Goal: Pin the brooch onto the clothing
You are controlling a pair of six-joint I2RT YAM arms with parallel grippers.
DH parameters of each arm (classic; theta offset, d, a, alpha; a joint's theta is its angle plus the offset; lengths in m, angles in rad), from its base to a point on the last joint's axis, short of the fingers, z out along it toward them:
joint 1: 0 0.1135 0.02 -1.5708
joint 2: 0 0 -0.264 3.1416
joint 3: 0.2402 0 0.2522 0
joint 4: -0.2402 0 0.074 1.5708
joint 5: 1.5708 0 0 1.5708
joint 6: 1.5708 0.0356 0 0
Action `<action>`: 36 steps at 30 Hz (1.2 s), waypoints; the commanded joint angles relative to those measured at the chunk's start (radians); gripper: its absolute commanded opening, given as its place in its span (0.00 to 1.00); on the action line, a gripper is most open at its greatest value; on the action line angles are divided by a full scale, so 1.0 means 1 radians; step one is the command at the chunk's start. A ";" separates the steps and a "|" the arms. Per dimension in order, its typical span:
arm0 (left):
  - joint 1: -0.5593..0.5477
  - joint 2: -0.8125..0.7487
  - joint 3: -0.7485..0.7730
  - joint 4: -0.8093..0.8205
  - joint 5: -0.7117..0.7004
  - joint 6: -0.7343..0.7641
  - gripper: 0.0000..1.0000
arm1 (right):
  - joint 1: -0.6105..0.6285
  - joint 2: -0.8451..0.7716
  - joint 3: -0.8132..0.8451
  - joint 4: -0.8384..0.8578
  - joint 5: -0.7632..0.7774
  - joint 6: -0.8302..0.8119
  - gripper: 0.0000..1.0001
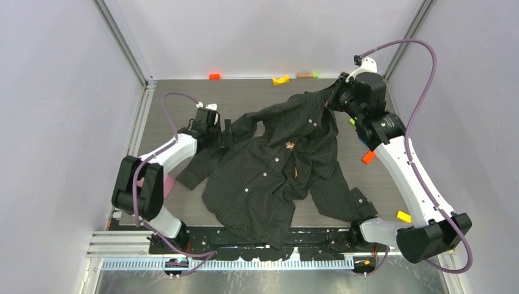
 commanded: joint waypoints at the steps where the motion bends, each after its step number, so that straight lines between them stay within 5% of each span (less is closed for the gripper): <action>1: 0.006 0.079 0.108 0.077 -0.007 0.046 1.00 | -0.004 -0.020 0.000 0.008 0.030 -0.021 0.00; 14: -0.002 0.350 0.316 0.141 0.084 0.084 0.98 | -0.004 -0.021 0.006 0.003 0.029 -0.023 0.01; 16: -0.004 0.379 0.329 0.154 0.131 0.096 0.82 | -0.004 -0.021 0.012 0.001 0.035 -0.028 0.00; 19: -0.003 0.407 0.337 0.156 0.114 0.104 0.42 | -0.004 -0.020 0.025 -0.012 0.051 -0.041 0.00; 23: 0.005 0.387 0.308 0.170 0.071 0.106 0.02 | -0.004 -0.019 0.044 -0.018 0.080 -0.067 0.00; 28: 0.016 0.228 0.232 0.207 -0.030 0.101 0.00 | -0.004 -0.020 0.084 -0.018 0.126 -0.100 0.00; 36: 0.044 -0.262 0.262 0.109 -0.166 0.143 0.00 | -0.007 -0.054 0.251 -0.013 0.202 -0.151 0.00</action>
